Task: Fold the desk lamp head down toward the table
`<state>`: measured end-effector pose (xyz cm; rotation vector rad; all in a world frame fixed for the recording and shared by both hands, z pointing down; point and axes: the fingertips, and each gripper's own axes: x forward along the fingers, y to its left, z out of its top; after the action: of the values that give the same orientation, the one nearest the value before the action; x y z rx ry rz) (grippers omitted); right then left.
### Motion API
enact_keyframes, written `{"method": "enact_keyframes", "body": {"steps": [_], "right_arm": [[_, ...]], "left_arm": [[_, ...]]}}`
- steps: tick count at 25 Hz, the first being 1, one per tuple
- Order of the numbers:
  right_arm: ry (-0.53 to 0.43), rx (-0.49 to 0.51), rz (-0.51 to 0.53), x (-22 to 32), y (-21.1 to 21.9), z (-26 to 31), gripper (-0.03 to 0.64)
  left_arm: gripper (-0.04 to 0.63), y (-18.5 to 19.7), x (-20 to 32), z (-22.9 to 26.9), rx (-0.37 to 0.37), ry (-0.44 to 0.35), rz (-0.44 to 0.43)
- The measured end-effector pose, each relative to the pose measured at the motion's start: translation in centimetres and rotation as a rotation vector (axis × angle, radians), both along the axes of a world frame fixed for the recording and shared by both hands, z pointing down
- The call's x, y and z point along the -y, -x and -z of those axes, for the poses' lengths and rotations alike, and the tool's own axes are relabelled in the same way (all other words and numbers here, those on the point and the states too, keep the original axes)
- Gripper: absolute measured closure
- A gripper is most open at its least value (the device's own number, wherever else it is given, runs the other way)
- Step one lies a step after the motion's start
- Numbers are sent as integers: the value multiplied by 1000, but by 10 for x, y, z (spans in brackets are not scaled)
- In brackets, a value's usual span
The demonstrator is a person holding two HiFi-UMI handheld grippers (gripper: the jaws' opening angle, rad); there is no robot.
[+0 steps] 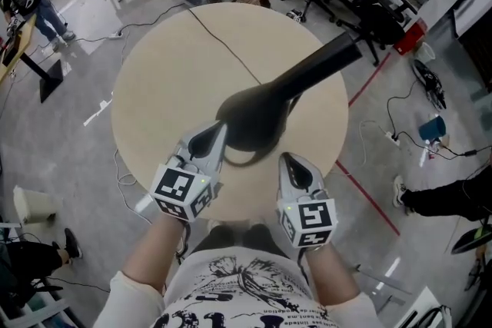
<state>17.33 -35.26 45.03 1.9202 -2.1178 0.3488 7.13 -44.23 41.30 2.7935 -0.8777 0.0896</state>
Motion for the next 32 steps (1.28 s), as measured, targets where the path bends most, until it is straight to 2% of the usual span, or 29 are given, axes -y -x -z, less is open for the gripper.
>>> {"method": "enact_keyframes", "body": {"steps": [2, 5, 12, 20, 26, 32], "right_arm": [[0, 7, -10, 0, -1, 0, 607], [-5, 20, -12, 0, 3, 1, 607], [-52, 24, -50, -4, 14, 12, 607], [-81, 34, -97, -31, 39, -1, 607], [-101, 19, -40, -55, 47, 7, 607], [-104, 27, 45, -106, 54, -5, 607]], "left_arm": [[603, 0, 0, 0, -1, 12, -5], [595, 0, -1, 1, 24, -12, -12], [594, 22, -27, 16, -10, -53, -3], [594, 44, -78, -20, -20, 26, -16], [594, 38, -105, -7, -51, -10, -3], [594, 40, -163, -5, -62, -37, 89]]}}
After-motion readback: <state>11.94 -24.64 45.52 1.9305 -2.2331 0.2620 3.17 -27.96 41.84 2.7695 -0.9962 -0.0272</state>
